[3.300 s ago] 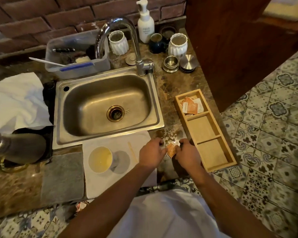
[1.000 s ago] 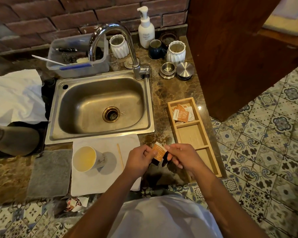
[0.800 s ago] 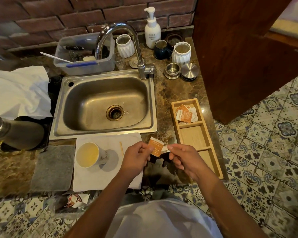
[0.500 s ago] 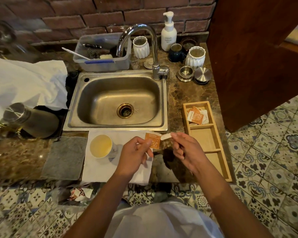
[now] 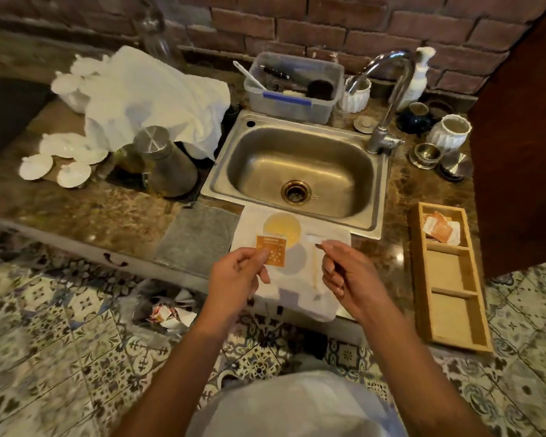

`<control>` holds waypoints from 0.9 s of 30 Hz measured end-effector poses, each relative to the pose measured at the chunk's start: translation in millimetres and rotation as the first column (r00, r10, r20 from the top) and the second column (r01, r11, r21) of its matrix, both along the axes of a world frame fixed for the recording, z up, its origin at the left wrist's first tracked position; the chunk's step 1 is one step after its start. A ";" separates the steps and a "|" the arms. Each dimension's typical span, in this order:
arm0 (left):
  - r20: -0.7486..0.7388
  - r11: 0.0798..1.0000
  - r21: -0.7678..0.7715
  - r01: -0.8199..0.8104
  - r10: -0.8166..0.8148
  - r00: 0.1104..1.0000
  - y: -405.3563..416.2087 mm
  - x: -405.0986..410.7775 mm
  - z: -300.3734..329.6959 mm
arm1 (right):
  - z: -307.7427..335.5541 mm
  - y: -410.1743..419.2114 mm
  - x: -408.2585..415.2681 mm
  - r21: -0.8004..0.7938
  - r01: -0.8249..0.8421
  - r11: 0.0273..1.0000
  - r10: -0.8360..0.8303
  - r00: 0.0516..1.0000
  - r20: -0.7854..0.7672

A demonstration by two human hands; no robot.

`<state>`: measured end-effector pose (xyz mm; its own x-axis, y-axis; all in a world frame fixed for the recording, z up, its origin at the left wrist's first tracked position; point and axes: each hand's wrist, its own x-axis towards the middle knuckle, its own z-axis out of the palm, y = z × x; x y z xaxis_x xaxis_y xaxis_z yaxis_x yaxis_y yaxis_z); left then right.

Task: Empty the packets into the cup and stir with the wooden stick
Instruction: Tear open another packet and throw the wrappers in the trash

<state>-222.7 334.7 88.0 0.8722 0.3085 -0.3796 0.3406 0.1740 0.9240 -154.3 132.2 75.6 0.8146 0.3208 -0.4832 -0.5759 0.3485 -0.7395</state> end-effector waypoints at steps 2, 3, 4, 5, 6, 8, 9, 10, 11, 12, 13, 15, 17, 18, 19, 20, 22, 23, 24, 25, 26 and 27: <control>-0.001 0.998 0.026 -0.058 0.058 0.998 30.3 -21.3 -0.4 | 1.6 32.3 -14.4 -0.003 -0.038 0.999 0.038 0.999 0.012; -0.005 0.996 0.035 -0.080 0.080 0.997 43.9 -31.4 0.2 | 2.3 47.2 -20.6 -0.015 -0.063 0.998 0.063 0.998 0.019; -0.013 0.994 0.041 -0.100 0.100 0.995 55.8 -40.3 0.7 | 2.6 60.8 -26.2 -0.034 -0.091 0.995 0.092 0.995 0.027; -0.019 0.990 0.047 -0.130 0.131 0.991 72.1 -51.7 0.6 | 3.6 79.3 -33.0 -0.064 -0.131 0.989 0.134 0.990 0.044; -0.027 0.985 0.057 -0.160 0.161 0.987 88.1 -62.6 0.8 | 3.9 97.3 -40.0 -0.102 -0.170 0.980 0.177 0.982 0.065; -0.025 0.974 0.100 -0.205 0.209 0.978 118.8 -83.0 1.2 | 3.4 130.1 -51.9 -0.171 -0.232 0.958 0.252 0.962 0.107; -0.016 0.967 0.123 -0.222 0.225 0.974 132.7 -93.1 1.0 | 2.6 144.7 -57.1 -0.194 -0.255 0.947 0.282 0.952 0.122; -0.009 0.961 0.141 -0.238 0.242 0.970 145.1 -103.4 1.2 | 1.5 158.6 -62.0 -0.210 -0.278 0.937 0.309 0.942 0.132; -0.005 0.954 0.155 -0.256 0.260 0.966 156.8 -113.4 1.1 | 1.2 172.2 -66.4 -0.221 -0.301 0.928 0.336 0.931 0.141; -0.008 0.947 0.163 -0.277 0.283 0.959 167.8 -122.7 0.8 | 1.0 185.7 -70.6 -0.230 -0.323 0.918 0.361 0.921 0.149; -0.015 0.938 0.166 -0.306 0.312 0.950 178.0 -131.5 -0.6 | 1.0 198.5 -74.6 -0.237 -0.342 0.910 0.382 0.911 0.153; -0.026 0.919 0.168 -0.357 0.366 0.930 195.7 -147.6 -6.5 | 1.7 222.1 -81.4 -0.257 -0.376 0.890 0.421 0.894 0.149; -0.036 0.900 0.178 -0.397 0.409 0.912 210.0 -163.6 -16.8 | 1.0 242.1 -86.9 -0.290 -0.418 0.861 0.470 0.873 0.134; -0.047 0.891 0.183 -0.416 0.431 0.901 216.1 -171.7 -22.9 | -0.4 250.9 -88.5 -0.303 -0.440 0.845 0.493 0.861 0.124; -0.062 0.882 0.190 -0.432 0.450 0.891 221.5 -179.4 -29.3 | -2.6 259.4 -89.5 -0.311 -0.464 0.829 0.517 0.849 0.110; -0.081 0.873 0.196 -0.447 0.469 0.879 225.0 -186.5 -34.8 | -5.4 267.2 -89.9 -0.321 -0.489 0.811 0.541 0.836 0.093; -0.124 0.850 0.198 -0.488 0.515 0.848 228.5 -199.3 -46.3 | -13.4 282.2 -89.1 -0.348 -0.540 0.766 0.593 0.803 0.060; -0.141 0.836 0.199 -0.511 0.541 0.829 229.0 -204.7 -51.7 | -17.8 289.4 -88.1 -0.356 -0.565 0.744 0.617 0.785 0.043; -0.154 0.821 0.195 -0.536 0.565 0.810 228.8 -209.5 -56.7 | -22.4 296.3 -86.9 -0.359 -0.589 0.724 0.638 0.770 0.025; -0.162 0.810 0.183 -0.558 0.584 0.795 228.8 -213.6 -61.6 | -27.5 303.5 -85.1 -0.354 -0.610 0.709 0.654 0.756 0.008; -0.171 0.804 0.173 -0.569 0.594 0.786 229.3 -216.2 -65.9 | -33.3 311.5 -82.8 -0.346 -0.629 0.697 0.669 0.743 -0.004; -0.183 0.802 0.171 -0.573 0.597 0.781 230.4 -217.7 -70.8 | -39.1 319.5 -80.1 -0.343 -0.646 0.682 0.683 0.731 -0.017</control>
<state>-440.4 565.0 17.3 0.4097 0.7790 -0.4747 0.3963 0.3167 0.8618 -234.5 451.8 36.5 0.4956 0.6484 -0.5779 -0.4811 -0.3490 -0.8042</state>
